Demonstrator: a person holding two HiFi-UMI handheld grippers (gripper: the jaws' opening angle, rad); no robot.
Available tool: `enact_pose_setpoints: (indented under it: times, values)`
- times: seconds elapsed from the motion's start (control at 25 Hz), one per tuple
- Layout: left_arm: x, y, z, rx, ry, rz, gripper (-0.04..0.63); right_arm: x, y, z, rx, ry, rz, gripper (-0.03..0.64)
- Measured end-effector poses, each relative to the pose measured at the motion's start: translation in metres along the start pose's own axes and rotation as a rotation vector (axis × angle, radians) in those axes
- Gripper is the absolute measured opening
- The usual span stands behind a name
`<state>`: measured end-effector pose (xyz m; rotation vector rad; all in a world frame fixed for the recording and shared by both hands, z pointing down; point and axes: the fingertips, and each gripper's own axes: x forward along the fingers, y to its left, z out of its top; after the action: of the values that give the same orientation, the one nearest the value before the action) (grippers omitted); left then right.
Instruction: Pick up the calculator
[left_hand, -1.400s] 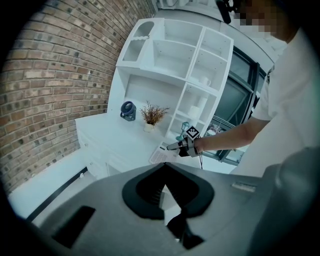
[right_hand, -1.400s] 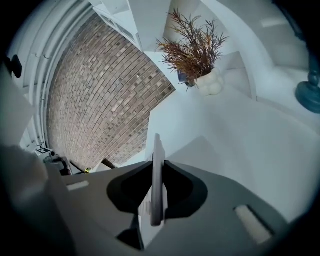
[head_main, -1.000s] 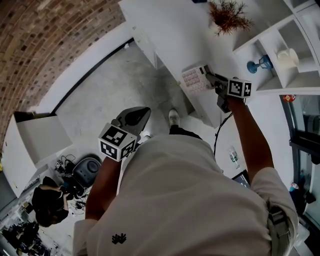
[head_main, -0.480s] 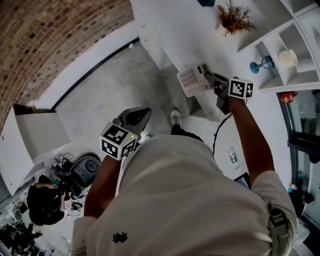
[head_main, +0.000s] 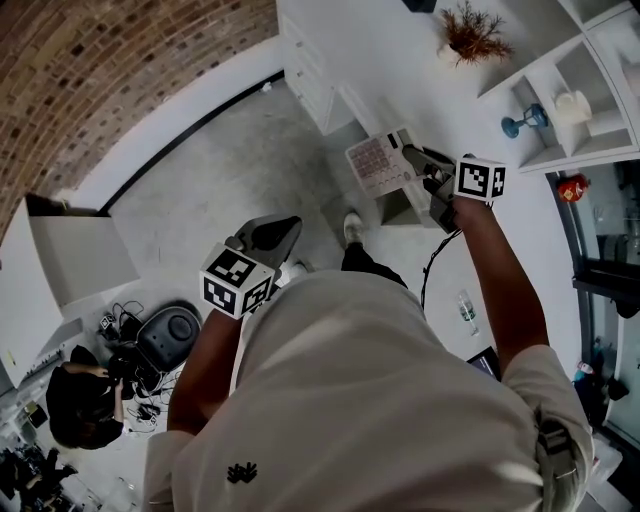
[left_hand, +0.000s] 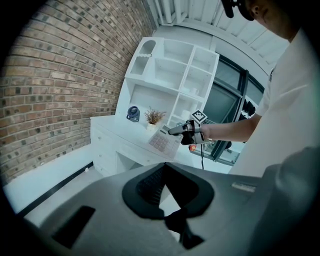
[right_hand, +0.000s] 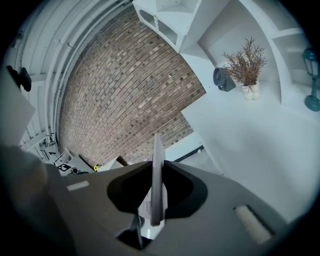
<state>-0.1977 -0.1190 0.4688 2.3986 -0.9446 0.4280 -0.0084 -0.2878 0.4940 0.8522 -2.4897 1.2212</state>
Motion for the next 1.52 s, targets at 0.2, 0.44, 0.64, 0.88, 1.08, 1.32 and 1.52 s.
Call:
enact_pose_setpoints:
  times: [0.2, 0.44, 0.64, 0.88, 1.08, 1.32, 1.52]
  values:
    - [-0.020, -0.008, -0.020, -0.005, -0.005, -0.009, 0.006, -0.005, 0.030, -0.022, -0.007, 0.006, 0.010, 0.075]
    - [-0.041, -0.017, -0.040, -0.004, 0.000, -0.029, 0.006, -0.009, 0.060, -0.043, -0.011, -0.002, 0.015, 0.075]
    - [-0.053, -0.024, -0.051, 0.001, 0.002, -0.039, 0.006, -0.014, 0.077, -0.057, -0.010, -0.006, 0.020, 0.075]
    - [-0.062, -0.031, -0.063, 0.000, 0.005, -0.049, 0.006, -0.015, 0.092, -0.068, -0.014, -0.010, 0.025, 0.075]
    - [-0.067, -0.037, -0.069, -0.002, 0.007, -0.052, 0.006, -0.019, 0.101, -0.074, -0.020, -0.008, 0.031, 0.075]
    - [-0.073, -0.041, -0.074, 0.002, 0.007, -0.057, 0.006, -0.021, 0.110, -0.080, -0.019, -0.014, 0.037, 0.075]
    - [-0.075, -0.041, -0.076, 0.006, 0.010, -0.061, 0.006, -0.020, 0.112, -0.081, -0.020, -0.016, 0.041, 0.075]
